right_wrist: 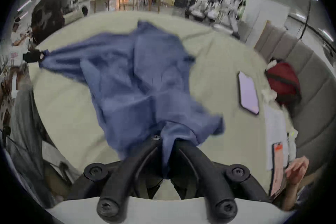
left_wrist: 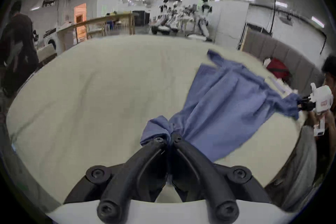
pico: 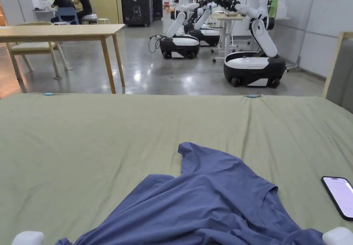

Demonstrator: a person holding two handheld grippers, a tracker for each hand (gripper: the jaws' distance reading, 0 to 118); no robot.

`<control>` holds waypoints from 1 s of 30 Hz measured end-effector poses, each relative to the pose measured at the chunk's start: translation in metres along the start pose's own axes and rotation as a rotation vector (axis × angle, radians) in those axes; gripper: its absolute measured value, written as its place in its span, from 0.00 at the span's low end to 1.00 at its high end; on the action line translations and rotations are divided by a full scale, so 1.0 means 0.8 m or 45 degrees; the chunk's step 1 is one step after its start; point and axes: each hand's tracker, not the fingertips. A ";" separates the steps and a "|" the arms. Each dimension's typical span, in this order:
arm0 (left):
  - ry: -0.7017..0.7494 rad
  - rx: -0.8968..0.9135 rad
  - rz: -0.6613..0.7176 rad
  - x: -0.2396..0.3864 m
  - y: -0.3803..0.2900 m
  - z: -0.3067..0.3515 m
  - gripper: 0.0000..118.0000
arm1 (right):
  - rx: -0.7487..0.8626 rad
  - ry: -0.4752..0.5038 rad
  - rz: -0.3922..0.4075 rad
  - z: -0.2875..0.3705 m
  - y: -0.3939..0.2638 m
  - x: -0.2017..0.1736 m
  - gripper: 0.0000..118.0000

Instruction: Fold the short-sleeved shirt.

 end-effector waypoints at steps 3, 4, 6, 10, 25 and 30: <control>-0.036 0.027 0.019 0.000 -0.008 -0.006 0.00 | 0.004 0.024 -0.015 -0.001 0.001 0.007 0.05; -0.035 0.027 0.019 0.000 -0.008 -0.003 0.00 | -0.003 0.036 -0.036 0.003 0.007 0.010 0.06; -0.038 0.030 0.029 -0.001 -0.003 0.002 0.16 | -0.008 0.038 -0.013 0.015 0.008 0.010 0.17; -0.001 0.049 0.055 -0.005 0.003 0.042 0.99 | 0.178 -0.020 0.017 0.071 -0.006 0.001 0.98; -0.022 0.306 0.179 -0.015 -0.008 0.150 0.00 | 0.710 0.083 -0.262 0.215 -0.062 -0.080 0.01; -0.021 0.181 0.130 -0.013 0.014 0.086 0.28 | 0.700 0.098 -0.223 0.223 -0.049 -0.077 0.01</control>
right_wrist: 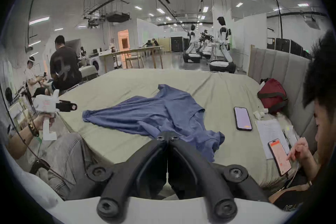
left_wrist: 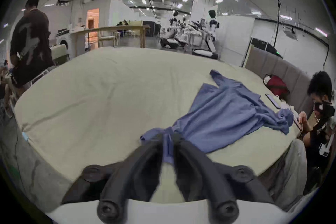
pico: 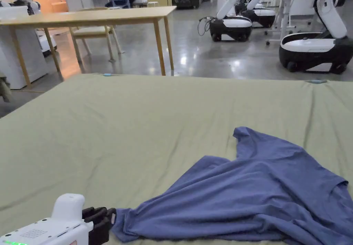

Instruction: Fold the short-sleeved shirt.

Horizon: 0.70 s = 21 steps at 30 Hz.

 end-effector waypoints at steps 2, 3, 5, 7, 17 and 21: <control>-0.023 -0.085 0.010 -0.005 0.003 -0.030 0.87 | -0.004 -0.007 0.009 0.000 -0.002 -0.002 0.01; 0.002 -0.100 0.019 -0.006 0.005 -0.043 0.88 | -0.002 -0.010 0.006 0.000 -0.004 -0.003 0.01; 0.013 -0.094 0.022 -0.010 0.006 -0.058 0.85 | 0.004 -0.018 -0.020 0.001 0.005 -0.009 0.01; 0.047 -0.126 0.030 -0.013 0.006 -0.075 0.85 | 0.000 -0.021 -0.038 0.002 0.003 -0.010 0.01; -0.009 -0.177 -0.192 0.018 -0.029 -0.083 0.08 | -0.073 -0.058 -0.059 -0.009 0.007 0.008 0.01; -0.002 -0.155 -0.217 0.026 -0.029 -0.071 0.07 | -0.094 -0.048 0.000 -0.034 0.031 0.008 0.01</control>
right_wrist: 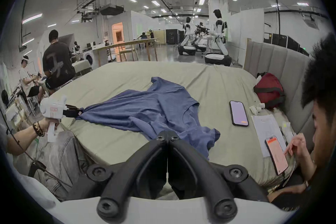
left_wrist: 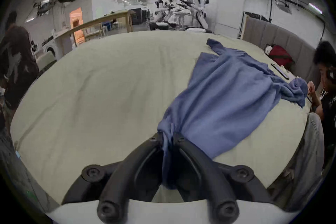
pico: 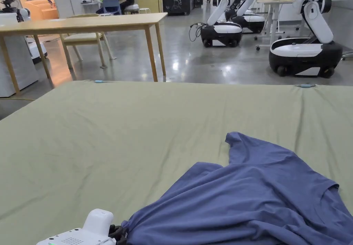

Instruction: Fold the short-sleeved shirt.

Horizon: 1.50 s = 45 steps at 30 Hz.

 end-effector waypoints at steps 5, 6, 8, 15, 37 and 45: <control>-0.025 0.017 0.033 -0.005 0.005 0.014 0.07 | 0.030 0.050 0.033 -0.079 0.081 0.013 0.01; -0.035 0.023 0.043 -0.006 0.007 0.017 0.07 | 0.017 0.081 0.012 -0.113 0.105 0.020 0.01; -0.040 0.038 0.058 -0.005 0.010 0.021 0.07 | -0.012 0.101 0.043 -0.175 0.139 0.031 0.01; -0.048 0.080 0.071 0.001 0.022 0.025 0.07 | -0.414 0.130 0.144 -0.463 0.184 0.061 0.83; -0.079 0.072 0.035 0.035 0.086 0.026 0.07 | -0.330 0.088 0.270 -0.471 0.170 0.054 0.01; -0.046 0.438 0.036 0.053 0.298 0.046 0.07 | 0.173 -0.061 0.220 -0.291 0.343 0.048 0.01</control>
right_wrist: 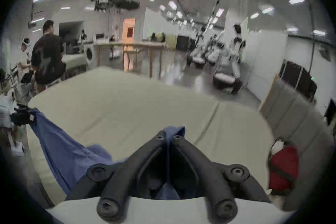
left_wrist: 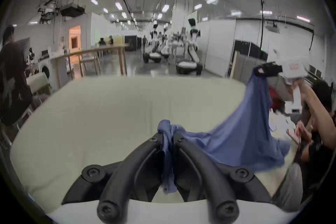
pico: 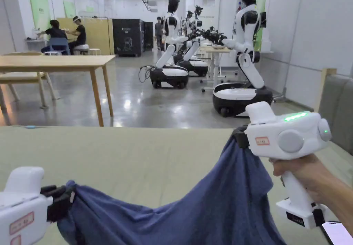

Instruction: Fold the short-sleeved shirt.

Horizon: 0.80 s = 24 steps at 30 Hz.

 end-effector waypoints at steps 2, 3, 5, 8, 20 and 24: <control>0.087 0.056 -0.009 0.009 0.067 -0.013 0.07 | 0.063 -0.010 0.001 0.027 0.049 0.015 0.01; 0.070 0.083 -0.002 0.011 0.104 -0.020 0.07 | 0.113 -0.046 0.004 0.042 0.074 0.024 0.01; 0.090 0.149 -0.006 0.015 0.168 -0.030 0.07 | 0.185 -0.145 0.015 0.066 0.119 0.041 0.01; 0.160 0.285 -0.051 0.020 0.261 -0.039 0.07 | 0.252 -0.277 0.004 0.096 0.191 0.069 0.01; 0.348 0.435 -0.050 0.029 0.463 -0.054 0.07 | 0.400 -0.599 -0.163 0.111 0.344 0.139 0.01; 0.370 0.437 -0.046 0.030 0.468 -0.073 0.07 | 0.365 -0.585 -0.205 0.089 0.337 0.133 0.01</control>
